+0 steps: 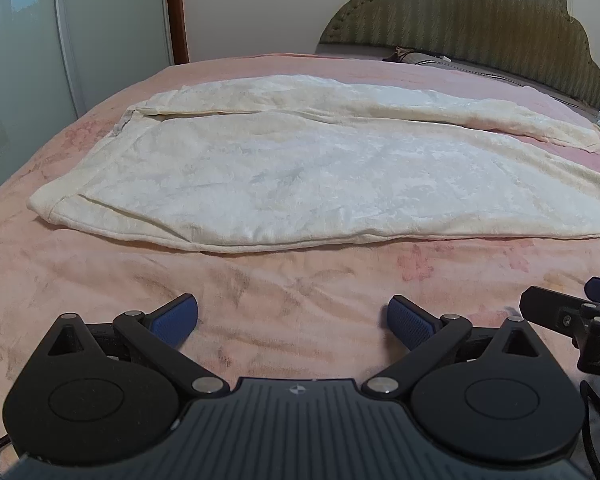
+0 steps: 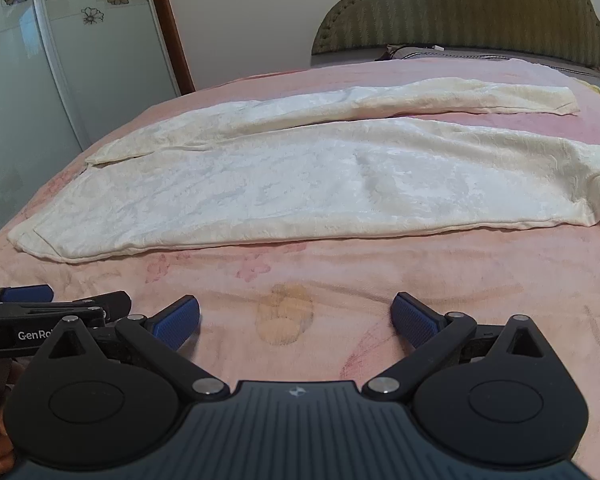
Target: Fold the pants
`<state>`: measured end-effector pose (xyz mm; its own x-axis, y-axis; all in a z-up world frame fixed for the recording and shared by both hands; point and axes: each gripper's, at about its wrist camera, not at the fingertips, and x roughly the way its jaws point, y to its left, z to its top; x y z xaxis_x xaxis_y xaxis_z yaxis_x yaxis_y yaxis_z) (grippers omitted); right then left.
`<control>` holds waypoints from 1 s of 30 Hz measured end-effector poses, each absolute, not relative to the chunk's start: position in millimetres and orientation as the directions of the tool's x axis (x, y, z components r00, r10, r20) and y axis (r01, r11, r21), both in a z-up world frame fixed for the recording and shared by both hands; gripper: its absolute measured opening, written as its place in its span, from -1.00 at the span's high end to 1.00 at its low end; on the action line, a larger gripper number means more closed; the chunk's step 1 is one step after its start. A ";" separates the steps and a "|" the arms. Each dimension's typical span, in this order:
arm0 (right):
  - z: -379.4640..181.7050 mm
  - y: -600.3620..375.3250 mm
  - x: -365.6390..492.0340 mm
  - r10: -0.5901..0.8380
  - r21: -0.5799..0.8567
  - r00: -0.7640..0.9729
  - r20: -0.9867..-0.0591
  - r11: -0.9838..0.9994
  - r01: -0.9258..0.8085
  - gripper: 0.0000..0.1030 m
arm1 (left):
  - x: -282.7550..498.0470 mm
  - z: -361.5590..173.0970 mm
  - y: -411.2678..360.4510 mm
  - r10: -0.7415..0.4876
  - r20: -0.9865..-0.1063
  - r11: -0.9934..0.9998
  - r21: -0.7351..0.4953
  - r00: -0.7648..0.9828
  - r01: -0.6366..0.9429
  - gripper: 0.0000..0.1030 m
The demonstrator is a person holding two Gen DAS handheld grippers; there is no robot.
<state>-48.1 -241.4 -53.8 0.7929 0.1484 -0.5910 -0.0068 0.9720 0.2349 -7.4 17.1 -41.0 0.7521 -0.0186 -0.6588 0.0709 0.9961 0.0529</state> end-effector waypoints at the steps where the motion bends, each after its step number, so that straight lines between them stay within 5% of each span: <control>1: -54.0 -241.9 -48.5 0.150 0.237 0.794 -0.589 0.971 -0.008 -1.00 | -8.6 -41.5 17.5 -0.021 -0.655 0.996 0.053 0.755 0.075 -1.00; 30: -55.4 -242.9 -52.3 0.157 0.223 0.810 -0.565 0.974 -0.033 -1.00 | -22.5 -40.5 12.8 0.016 -0.593 0.986 0.141 0.805 0.085 -1.00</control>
